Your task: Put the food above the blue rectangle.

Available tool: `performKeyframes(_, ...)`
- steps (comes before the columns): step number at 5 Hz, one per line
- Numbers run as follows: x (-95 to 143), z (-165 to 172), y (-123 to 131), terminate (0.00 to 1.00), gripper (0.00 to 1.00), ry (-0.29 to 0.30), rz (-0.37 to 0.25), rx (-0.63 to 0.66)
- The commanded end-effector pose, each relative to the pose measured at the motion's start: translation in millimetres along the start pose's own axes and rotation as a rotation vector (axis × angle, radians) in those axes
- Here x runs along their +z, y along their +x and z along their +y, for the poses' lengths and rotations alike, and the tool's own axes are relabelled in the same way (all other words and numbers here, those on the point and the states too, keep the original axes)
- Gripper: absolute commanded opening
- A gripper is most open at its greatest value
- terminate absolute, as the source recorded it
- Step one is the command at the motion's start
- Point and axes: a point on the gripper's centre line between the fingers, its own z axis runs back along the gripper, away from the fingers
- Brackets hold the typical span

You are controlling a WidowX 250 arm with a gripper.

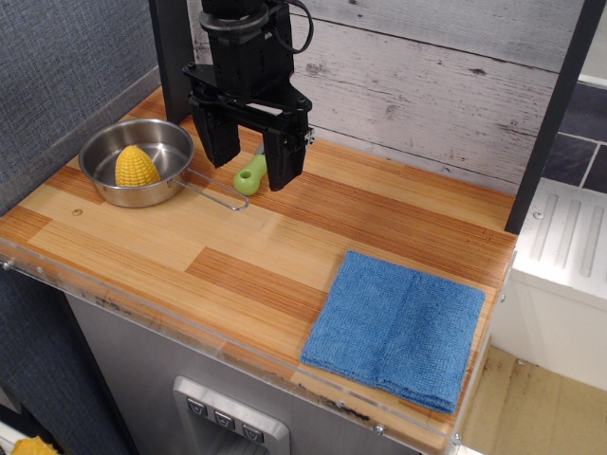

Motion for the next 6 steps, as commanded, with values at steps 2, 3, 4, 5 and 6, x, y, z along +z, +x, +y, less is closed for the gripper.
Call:
performKeyframes(2,4,28,-5,0.0,1.0,0.014,-0.012,0.024)
performKeyframes(3,15,62,-9,0.0,1.0,0.039,-0.046,0.016)
performKeyframes(4,27,100,-12,0.0,1.0,0.091,-0.056,0.01)
performKeyframes(5,28,126,-14,0.0,1.0,0.128,-0.046,0.048)
performKeyframes(6,14,146,-12,0.0,1.0,0.128,-0.025,0.061)
